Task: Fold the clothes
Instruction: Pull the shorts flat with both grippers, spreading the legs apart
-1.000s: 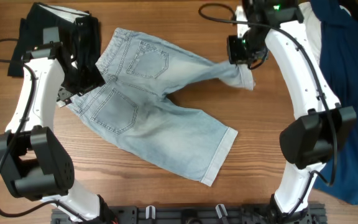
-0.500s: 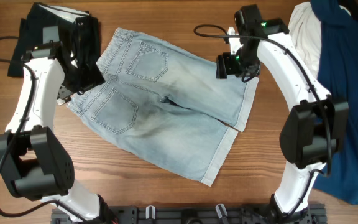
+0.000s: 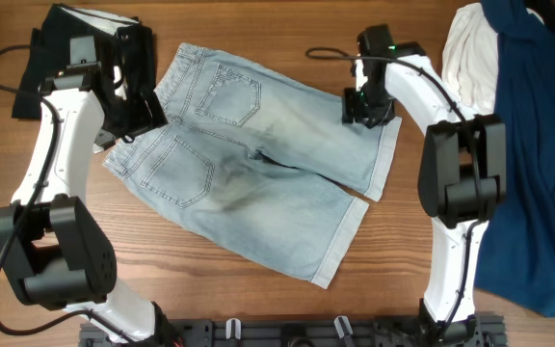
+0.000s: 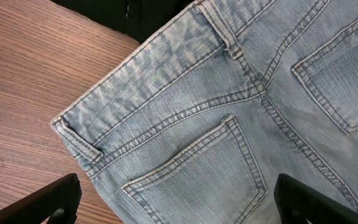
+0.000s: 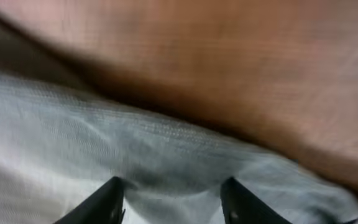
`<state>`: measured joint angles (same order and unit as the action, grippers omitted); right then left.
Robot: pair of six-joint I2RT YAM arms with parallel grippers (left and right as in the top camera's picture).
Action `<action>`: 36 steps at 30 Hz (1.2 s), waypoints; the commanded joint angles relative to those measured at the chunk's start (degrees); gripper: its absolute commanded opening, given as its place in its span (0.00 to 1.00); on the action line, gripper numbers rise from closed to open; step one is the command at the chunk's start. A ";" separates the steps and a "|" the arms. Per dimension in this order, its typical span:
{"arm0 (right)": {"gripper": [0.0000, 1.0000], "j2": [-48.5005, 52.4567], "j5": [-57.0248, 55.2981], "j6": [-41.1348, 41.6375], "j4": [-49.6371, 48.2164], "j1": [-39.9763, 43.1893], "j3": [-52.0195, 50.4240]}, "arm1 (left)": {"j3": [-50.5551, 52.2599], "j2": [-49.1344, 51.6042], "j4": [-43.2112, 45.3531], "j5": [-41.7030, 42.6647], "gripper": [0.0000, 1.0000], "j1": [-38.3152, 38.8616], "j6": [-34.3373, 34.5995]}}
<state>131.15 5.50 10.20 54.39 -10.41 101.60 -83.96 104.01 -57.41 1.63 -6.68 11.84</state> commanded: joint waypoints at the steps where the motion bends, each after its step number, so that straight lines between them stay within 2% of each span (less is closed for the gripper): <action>1: 0.46 7.13 -2.93 3.48 -5.22 2.64 -0.11 | 0.33 -0.81 0.42 0.92 1.00 0.15 0.83; 8: 0.46 14.62 -1.86 3.30 -23.10 8.41 0.55 | 0.33 -0.79 2.16 1.05 1.00 0.15 3.15; 10: 0.52 14.62 -0.44 2.58 -25.29 8.50 3.19 | 0.33 -0.76 3.72 2.56 1.00 0.15 3.87; 11: 0.67 14.45 1.16 0.79 -20.39 8.50 8.20 | 0.33 -0.76 4.48 3.50 1.00 0.15 3.85; 12: 0.73 14.29 1.92 -0.50 -14.80 8.50 12.96 | 0.33 -0.76 4.87 3.28 1.00 0.15 3.52; 15: 0.85 8.90 2.08 -1.01 5.77 8.39 28.81 | -1.29 -1.62 4.83 2.82 1.00 0.02 1.40; 17: 0.93 0.92 5.01 -0.92 16.90 8.00 31.95 | -3.10 -4.39 2.29 2.78 1.00 0.04 0.33; 20: 0.96 -7.63 5.92 -0.15 30.42 7.08 31.95 | -3.54 -10.78 -2.38 2.84 1.00 0.04 0.44; 22: 0.92 -11.21 5.77 -2.47 37.77 6.21 31.87 | -3.54 -14.91 -7.61 2.86 1.00 0.07 3.08; 23: 0.88 -13.40 6.40 -2.62 37.79 5.57 29.77 | -3.52 -16.83 -10.64 2.86 1.00 0.09 3.69; 26: 0.86 -20.76 4.79 -0.72 37.79 1.88 20.39 | -3.41 -18.75 -15.82 2.84 1.00 0.09 5.16; 28: 0.86 -27.67 -1.36 4.55 37.29 -0.92 9.33 | -2.91 -18.73 -17.73 2.82 1.00 0.09 5.16; 32: 0.87 -40.85 -1.77 7.85 22.29 -3.08 -21.40 | -1.38 -18.71 -17.07 1.22 1.00 0.09 5.16; 36: 0.87 -41.35 -1.62 7.82 5.31 -3.06 -40.02 | -1.36 -18.14 -13.90 1.11 1.00 0.09 5.16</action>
<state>89.60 4.80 16.91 65.73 -13.47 68.88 -85.65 85.71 -72.62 3.31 -6.68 16.25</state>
